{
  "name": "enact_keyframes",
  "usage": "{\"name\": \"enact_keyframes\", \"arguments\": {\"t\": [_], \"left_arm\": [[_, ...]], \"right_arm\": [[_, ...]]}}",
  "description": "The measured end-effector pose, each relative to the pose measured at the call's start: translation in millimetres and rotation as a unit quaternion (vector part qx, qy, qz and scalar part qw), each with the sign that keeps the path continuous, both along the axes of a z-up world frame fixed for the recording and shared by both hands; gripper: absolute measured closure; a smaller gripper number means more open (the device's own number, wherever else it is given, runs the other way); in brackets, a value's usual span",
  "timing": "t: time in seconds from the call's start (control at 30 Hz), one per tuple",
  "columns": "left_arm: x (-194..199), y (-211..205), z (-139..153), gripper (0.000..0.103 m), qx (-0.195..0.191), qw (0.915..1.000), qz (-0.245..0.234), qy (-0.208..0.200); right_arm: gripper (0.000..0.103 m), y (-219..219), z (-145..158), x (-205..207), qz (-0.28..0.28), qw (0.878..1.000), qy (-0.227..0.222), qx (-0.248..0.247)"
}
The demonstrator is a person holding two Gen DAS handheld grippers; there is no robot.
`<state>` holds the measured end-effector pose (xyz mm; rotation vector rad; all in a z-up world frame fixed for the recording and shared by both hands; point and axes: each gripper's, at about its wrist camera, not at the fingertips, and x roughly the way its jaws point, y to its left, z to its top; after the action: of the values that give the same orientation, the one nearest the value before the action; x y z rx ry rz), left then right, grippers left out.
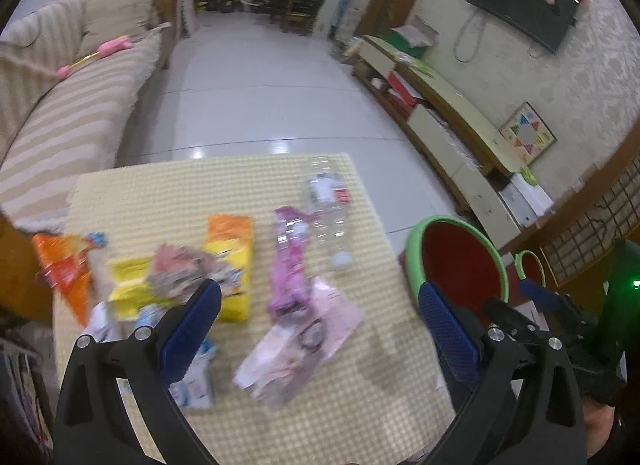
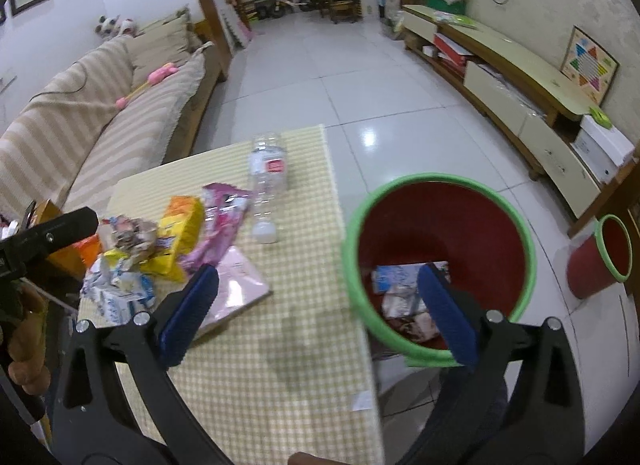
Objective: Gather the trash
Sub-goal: 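Move both tools back over the table toward the remaining trash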
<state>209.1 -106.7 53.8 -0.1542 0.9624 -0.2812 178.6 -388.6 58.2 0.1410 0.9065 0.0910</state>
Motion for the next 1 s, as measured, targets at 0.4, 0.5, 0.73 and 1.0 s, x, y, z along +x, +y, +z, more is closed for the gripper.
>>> {"name": "enact_keyframes", "arguments": {"t": [0.4,0.5,0.73,1.0], "left_arm": [[-42.9,99.6,-5.8,0.008,0.01,0.997,0.077,-0.003],[-53.0,122.0,-13.0,0.008,0.011,0.9957,0.092,0.004],[-67.4,161.0,-33.0,0.008,0.008,0.9925,0.12,0.024],[-72.5,179.6,-48.8,0.008,0.003,0.9905,0.132,0.039]], "right_arm": [[0.005,82.0,-0.5,-4.7,0.068,0.998,0.008,-0.014],[0.005,97.5,-2.7,-6.6,0.079,0.997,0.011,-0.017],[0.005,126.3,-11.8,-9.7,0.102,0.994,0.023,-0.026],[0.005,137.3,-19.4,-8.4,0.111,0.993,0.032,-0.032]]}}
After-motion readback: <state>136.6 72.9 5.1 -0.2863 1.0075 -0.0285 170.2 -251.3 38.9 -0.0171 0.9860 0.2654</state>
